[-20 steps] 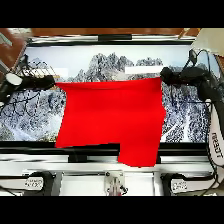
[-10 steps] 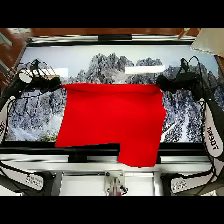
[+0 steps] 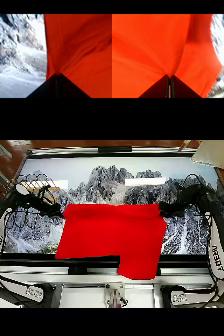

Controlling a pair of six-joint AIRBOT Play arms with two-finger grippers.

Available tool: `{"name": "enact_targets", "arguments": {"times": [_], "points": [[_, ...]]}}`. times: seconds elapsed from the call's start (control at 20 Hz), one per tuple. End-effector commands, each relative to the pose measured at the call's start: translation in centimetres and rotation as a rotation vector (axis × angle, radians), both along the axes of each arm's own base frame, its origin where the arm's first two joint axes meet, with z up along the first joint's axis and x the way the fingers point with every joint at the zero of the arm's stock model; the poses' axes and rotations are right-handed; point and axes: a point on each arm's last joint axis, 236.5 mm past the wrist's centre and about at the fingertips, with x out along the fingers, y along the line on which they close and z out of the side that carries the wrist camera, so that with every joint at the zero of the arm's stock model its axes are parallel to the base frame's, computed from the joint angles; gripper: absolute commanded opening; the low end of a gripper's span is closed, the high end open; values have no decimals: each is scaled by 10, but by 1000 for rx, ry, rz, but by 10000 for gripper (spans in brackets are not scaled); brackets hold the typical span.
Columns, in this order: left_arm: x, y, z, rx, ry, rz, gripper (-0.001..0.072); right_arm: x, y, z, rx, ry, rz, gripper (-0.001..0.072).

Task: Fold the shirts.

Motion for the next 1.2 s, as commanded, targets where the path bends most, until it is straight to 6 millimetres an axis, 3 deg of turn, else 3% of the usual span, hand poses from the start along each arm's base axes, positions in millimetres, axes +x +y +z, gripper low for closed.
{"name": "enact_targets", "arguments": {"times": [0.0,0.3,0.65,1.15], "points": [[-16,7,0,5,59,-23,30,-12,-8,-6,-35,51,-13,54],[-11,23,8,5,44,-1,31,-8,-11,-7,-39,42,-47,54],[-17,-14,5,-27,79,-60,30,-28,-6,-22,-22,160,-51,54],[-49,-5,3,0,234,-51,30,-41,-15,-32,-61,223,-68,54]]}}
